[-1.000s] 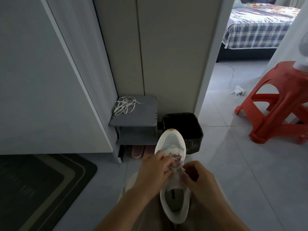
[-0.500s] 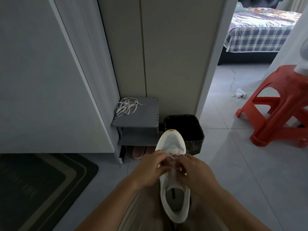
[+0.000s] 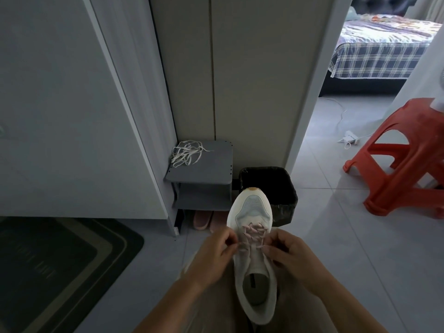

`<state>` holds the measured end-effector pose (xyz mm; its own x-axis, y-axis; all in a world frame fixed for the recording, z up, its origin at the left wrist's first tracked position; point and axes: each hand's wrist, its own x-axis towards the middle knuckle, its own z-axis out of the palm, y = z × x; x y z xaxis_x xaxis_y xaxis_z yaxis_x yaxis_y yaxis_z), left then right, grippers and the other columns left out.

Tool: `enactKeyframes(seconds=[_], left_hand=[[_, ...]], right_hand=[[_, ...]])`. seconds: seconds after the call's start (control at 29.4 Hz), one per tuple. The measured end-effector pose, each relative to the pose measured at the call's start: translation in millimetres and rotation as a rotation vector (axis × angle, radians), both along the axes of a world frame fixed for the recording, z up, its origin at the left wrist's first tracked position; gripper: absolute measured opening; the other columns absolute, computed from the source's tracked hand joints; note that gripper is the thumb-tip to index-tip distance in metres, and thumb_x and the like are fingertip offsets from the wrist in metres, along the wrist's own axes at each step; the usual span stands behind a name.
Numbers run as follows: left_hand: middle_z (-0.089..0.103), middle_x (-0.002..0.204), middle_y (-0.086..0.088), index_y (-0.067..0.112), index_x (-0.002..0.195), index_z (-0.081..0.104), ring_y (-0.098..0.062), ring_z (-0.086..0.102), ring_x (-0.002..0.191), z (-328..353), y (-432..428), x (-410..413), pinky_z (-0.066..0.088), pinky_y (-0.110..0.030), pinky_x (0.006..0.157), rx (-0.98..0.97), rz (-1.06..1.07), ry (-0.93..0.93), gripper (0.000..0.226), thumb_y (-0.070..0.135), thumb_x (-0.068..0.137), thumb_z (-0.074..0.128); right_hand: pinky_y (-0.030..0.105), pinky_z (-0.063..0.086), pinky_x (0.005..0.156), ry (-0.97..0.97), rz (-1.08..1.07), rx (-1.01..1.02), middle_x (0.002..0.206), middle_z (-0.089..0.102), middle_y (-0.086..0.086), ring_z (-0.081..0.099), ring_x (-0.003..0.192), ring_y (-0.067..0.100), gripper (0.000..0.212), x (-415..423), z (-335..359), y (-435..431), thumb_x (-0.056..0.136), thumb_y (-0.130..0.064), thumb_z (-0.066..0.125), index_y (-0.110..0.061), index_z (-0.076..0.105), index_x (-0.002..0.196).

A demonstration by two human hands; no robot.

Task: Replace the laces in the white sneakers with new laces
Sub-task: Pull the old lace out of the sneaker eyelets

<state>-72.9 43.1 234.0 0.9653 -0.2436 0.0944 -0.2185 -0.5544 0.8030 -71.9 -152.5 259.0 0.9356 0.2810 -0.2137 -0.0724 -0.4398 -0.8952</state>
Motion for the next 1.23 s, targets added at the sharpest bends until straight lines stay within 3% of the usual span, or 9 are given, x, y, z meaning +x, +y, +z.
enactKeyframes(seconds=[0.1, 0.27, 0.48, 0.54, 0.71, 0.85, 0.99, 1.09, 1.23], left_hand=[[0.05, 0.099, 0.019, 0.023, 0.104, 0.056, 0.005, 0.046, 0.095, -0.4, -4.7, 0.4, 0.034, -0.013, 0.086, 0.171, -0.084, -0.17, 0.016, 0.029, 0.09, 0.052], [0.059, 0.075, 0.014, 0.024, 0.074, 0.059, -0.002, 0.056, 0.069, 15.6, -5.3, 13.3, 0.041, -0.022, 0.077, 0.399, -0.139, -0.493, 0.02, 0.036, 0.082, 0.046], [0.055, 0.074, 0.013, 0.028, 0.074, 0.051, -0.003, 0.056, 0.075, -4.2, 14.2, 0.3, 0.042, -0.013, 0.067, -0.115, 0.202, -0.134, 0.019, 0.016, 0.087, 0.06], [0.054, 0.079, 0.01, 0.029, 0.078, 0.049, -0.004, 0.054, 0.079, -8.8, 9.2, -4.5, 0.043, -0.014, 0.069, -0.128, 0.201, -0.085, 0.017, 0.018, 0.088, 0.059], [0.056, 0.097, 0.013, 0.026, 0.102, 0.054, -0.001, 0.045, 0.091, 18.7, -4.7, 4.0, 0.033, -0.02, 0.087, 0.392, -0.047, -0.383, 0.028, 0.049, 0.086, 0.046], [0.046, 0.086, 0.012, 0.023, 0.088, 0.044, -0.006, 0.042, 0.081, 30.7, -13.0, 17.5, 0.026, -0.027, 0.097, 0.531, -0.163, -0.287, 0.02, 0.042, 0.093, 0.046], [0.044, 0.065, 0.012, 0.019, 0.071, 0.047, -0.007, 0.047, 0.063, 24.7, -0.6, 21.3, 0.031, -0.018, 0.075, 0.259, -0.19, -0.222, 0.023, 0.033, 0.09, 0.048], [0.049, 0.06, 0.014, 0.017, 0.068, 0.052, -0.004, 0.051, 0.061, 14.1, 11.9, 11.1, 0.037, -0.01, 0.063, -0.005, -0.024, -0.198, 0.024, 0.033, 0.084, 0.046], [0.06, 0.074, 0.003, 0.017, 0.074, 0.052, -0.005, 0.055, 0.067, -3.7, 23.3, 5.2, 0.042, -0.021, 0.065, -0.204, 0.285, 0.034, 0.017, 0.012, 0.09, 0.053]], right_hand=[[0.013, 0.046, 0.064, -0.027, -0.003, 0.004, 0.078, 0.06, -0.004, 0.056, 0.064, -0.003, 0.006, -1.6, -3.3, 0.8, 0.089, -0.013, 0.057, -0.017, 0.058, 0.085], [0.013, 0.048, 0.07, -0.091, 0.014, -0.075, 0.08, 0.061, -0.007, 0.058, 0.072, 0.003, 0.008, 2.6, -1.9, 1.4, 0.089, -0.015, 0.057, -0.022, 0.057, 0.087], [0.014, 0.046, 0.063, -0.02, -0.04, 0.064, 0.076, 0.06, -0.003, 0.054, 0.063, -0.001, 0.007, -3.4, -12.1, -2.9, 0.09, -0.011, 0.055, -0.015, 0.058, 0.085], [0.014, 0.046, 0.063, -0.023, -0.044, 0.079, 0.076, 0.06, -0.004, 0.055, 0.064, -0.002, 0.007, -4.0, -14.4, -0.5, 0.09, -0.011, 0.055, -0.015, 0.058, 0.085], [0.02, 0.049, 0.068, -0.016, -0.063, 0.169, 0.076, 0.063, -0.002, 0.059, 0.07, 0.006, 0.006, -5.1, -19.6, -2.1, 0.088, -0.01, 0.056, -0.013, 0.06, 0.086], [0.031, 0.05, 0.073, -0.084, -0.052, 0.109, 0.08, 0.065, -0.002, 0.061, 0.077, 0.018, 0.015, -9.5, -21.8, -1.6, 0.088, -0.018, 0.058, -0.031, 0.061, 0.08], [0.04, 0.053, 0.078, -0.126, -0.054, 0.021, 0.084, 0.064, -0.003, 0.061, 0.078, 0.016, 0.01, -10.4, -25.2, -5.2, 0.08, -0.05, 0.056, -0.041, 0.058, 0.084], [0.038, 0.053, 0.078, -0.156, -0.01, -0.144, 0.087, 0.064, -0.013, 0.062, 0.08, 0.01, 0.055, -7.6, -34.7, -10.5, 0.061, -0.087, 0.036, -0.046, 0.053, 0.094], [0.035, 0.054, 0.076, -0.162, -0.014, -0.223, 0.086, 0.063, -0.016, 0.061, 0.077, 0.007, 0.048, -8.0, -35.6, -10.3, 0.063, -0.082, 0.032, -0.05, 0.05, 0.093]])
